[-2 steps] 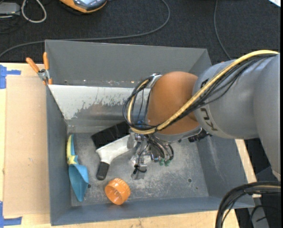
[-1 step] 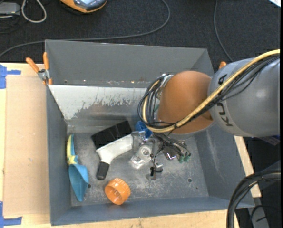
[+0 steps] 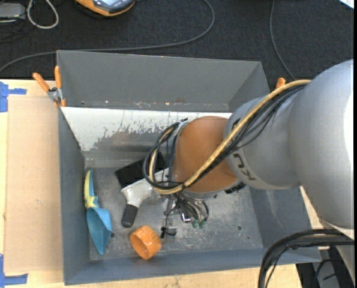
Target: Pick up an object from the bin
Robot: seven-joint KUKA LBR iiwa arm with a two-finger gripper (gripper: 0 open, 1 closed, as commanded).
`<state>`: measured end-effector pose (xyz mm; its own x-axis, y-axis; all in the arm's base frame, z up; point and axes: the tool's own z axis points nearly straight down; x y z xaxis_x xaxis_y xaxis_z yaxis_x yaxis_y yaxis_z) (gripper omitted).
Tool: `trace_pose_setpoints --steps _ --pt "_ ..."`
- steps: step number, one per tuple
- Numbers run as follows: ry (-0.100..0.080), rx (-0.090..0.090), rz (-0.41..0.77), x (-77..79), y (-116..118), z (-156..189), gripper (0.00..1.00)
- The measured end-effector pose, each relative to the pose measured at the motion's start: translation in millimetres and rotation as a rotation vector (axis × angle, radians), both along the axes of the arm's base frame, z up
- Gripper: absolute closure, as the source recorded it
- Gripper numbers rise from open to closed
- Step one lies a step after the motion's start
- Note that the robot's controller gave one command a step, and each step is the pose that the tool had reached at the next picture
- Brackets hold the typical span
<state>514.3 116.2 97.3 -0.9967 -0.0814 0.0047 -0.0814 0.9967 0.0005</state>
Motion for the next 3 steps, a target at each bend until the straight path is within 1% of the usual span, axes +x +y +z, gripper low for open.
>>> trace_pose_setpoints --steps 1,2,3 --pt "-0.004 -0.002 0.116 24.3 -18 17 0.00" --pt "0.005 0.000 0.045 -10.5 71 -21 0.00" --pt "-0.001 -0.001 0.075 -7.3 91 -24 0.00"
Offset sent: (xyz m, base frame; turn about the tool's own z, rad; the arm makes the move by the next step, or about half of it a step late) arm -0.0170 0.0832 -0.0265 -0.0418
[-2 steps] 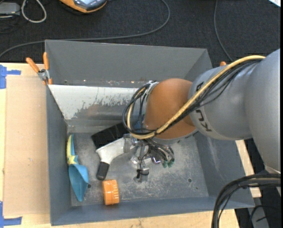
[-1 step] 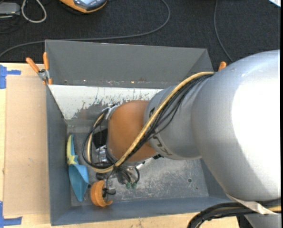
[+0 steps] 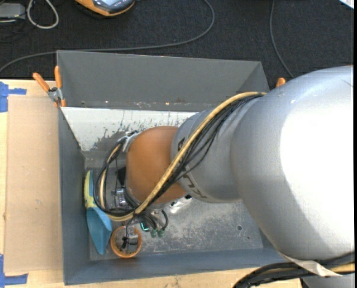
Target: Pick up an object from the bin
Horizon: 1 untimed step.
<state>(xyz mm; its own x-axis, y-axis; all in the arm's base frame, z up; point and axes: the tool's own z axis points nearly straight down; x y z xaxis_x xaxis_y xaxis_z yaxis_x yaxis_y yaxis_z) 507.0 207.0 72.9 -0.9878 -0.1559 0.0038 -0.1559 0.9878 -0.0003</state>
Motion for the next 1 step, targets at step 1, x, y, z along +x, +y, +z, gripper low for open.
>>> trace_pose_setpoints --steps 1 --pt "-0.006 -0.001 0.048 16.3 -37.1 5.1 1.00"
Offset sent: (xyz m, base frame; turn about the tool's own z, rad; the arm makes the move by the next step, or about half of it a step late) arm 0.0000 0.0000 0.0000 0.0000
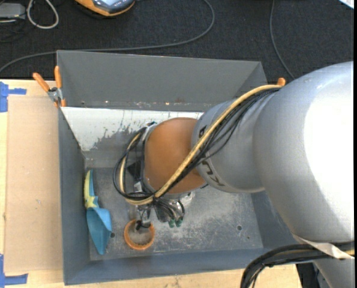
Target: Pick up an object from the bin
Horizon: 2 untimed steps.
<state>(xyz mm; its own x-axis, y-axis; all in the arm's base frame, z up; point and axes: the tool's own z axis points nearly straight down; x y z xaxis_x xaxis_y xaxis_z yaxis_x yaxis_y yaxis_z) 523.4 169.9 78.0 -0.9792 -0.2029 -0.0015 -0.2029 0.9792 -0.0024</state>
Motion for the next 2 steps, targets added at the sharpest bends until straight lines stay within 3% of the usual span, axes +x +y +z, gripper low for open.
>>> trace_pose_setpoints --steps 1,2 --pt "0.000 0.000 -0.002 0.0 -0.1 0.0 1.00" --pt "0.000 0.000 -0.002 0.0 -0.1 0.0 0.00"
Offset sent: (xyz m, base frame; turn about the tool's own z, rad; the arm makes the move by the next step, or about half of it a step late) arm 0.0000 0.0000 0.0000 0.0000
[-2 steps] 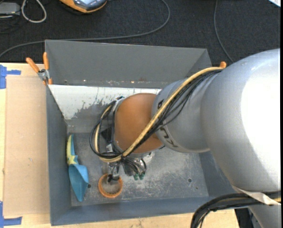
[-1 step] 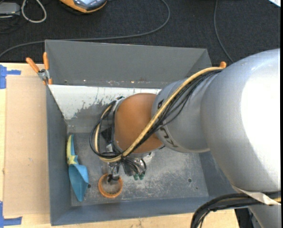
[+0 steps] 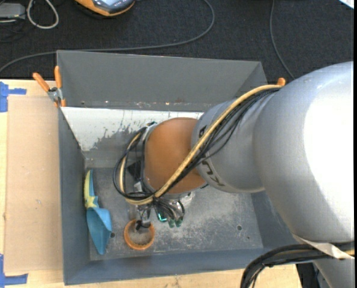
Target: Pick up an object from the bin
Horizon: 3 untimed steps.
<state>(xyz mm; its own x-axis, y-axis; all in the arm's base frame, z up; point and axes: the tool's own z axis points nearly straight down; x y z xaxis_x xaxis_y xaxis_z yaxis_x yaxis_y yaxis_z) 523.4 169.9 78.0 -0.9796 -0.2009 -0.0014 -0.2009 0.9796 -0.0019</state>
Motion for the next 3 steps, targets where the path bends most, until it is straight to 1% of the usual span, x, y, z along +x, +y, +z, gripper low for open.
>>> trace_pose_setpoints --steps 1,3 --pt "0.000 0.000 -0.001 0.0 0.0 0.0 1.00" --pt "0.000 0.000 -0.002 0.0 -0.1 0.0 1.00"
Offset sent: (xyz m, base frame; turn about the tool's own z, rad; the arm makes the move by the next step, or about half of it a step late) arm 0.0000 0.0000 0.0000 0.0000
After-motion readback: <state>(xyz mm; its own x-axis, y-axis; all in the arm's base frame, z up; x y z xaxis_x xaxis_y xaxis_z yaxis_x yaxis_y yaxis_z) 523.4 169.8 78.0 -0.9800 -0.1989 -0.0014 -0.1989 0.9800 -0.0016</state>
